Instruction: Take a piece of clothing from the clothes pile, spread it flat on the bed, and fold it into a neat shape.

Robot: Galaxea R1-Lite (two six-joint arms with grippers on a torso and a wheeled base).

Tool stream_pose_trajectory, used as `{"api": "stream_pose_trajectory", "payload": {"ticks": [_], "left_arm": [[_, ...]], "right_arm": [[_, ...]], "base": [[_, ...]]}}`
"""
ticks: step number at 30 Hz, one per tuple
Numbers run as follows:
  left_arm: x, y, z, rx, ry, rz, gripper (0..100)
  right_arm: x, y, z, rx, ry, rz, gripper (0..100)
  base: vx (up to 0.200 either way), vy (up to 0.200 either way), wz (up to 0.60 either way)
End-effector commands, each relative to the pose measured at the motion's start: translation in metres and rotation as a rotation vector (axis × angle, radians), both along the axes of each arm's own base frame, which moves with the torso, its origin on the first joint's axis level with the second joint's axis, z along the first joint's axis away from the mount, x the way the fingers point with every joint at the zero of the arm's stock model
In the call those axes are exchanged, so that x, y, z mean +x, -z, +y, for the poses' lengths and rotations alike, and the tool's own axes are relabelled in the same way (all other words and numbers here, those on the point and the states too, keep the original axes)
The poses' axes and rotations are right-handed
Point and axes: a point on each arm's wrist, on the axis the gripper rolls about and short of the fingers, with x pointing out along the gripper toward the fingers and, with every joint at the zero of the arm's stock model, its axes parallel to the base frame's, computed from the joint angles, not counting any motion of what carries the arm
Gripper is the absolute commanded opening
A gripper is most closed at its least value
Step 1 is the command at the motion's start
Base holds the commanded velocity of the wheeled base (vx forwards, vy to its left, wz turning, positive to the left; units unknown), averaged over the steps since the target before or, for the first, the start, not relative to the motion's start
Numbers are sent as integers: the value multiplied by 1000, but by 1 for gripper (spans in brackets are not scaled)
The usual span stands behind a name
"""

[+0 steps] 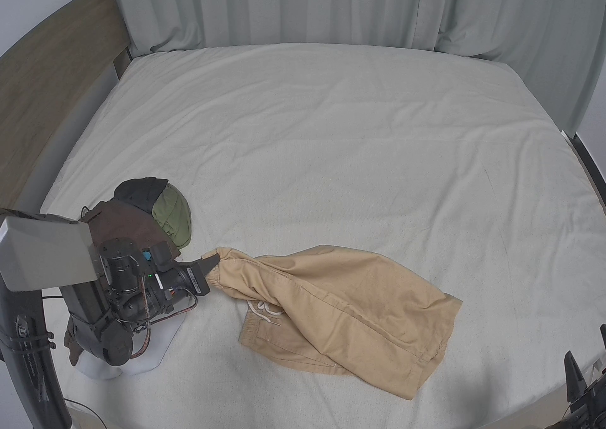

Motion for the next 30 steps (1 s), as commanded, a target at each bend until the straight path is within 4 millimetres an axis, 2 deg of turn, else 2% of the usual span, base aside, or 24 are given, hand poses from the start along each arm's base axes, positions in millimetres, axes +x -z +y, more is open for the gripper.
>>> {"api": "stream_pose_trajectory", "payload": {"ticks": [1, 2, 5, 18, 30], "left_arm": [[0, -1, 1, -2, -3, -4, 0], [0, -1, 0, -2, -2, -4, 0], [0, -1, 0, -1, 0, -3, 0], [2, -3, 0, -3, -3, -13, 0], [1, -3, 0, -5, -4, -11, 0]], "right_arm": [[-9, -48, 0, -1, -28, -240, 100], [-7, -67, -1, -4, -41, -251, 100], [-4, -91, -1, -7, -69, -241, 100], [39, -89, 5, -19, -260, 63, 100], [65, -84, 12, 3, -455, 226, 100]], "base": [[0, 0, 0], [0, 0, 0], [0, 0, 0], [0, 0, 0], [0, 0, 0]]}}
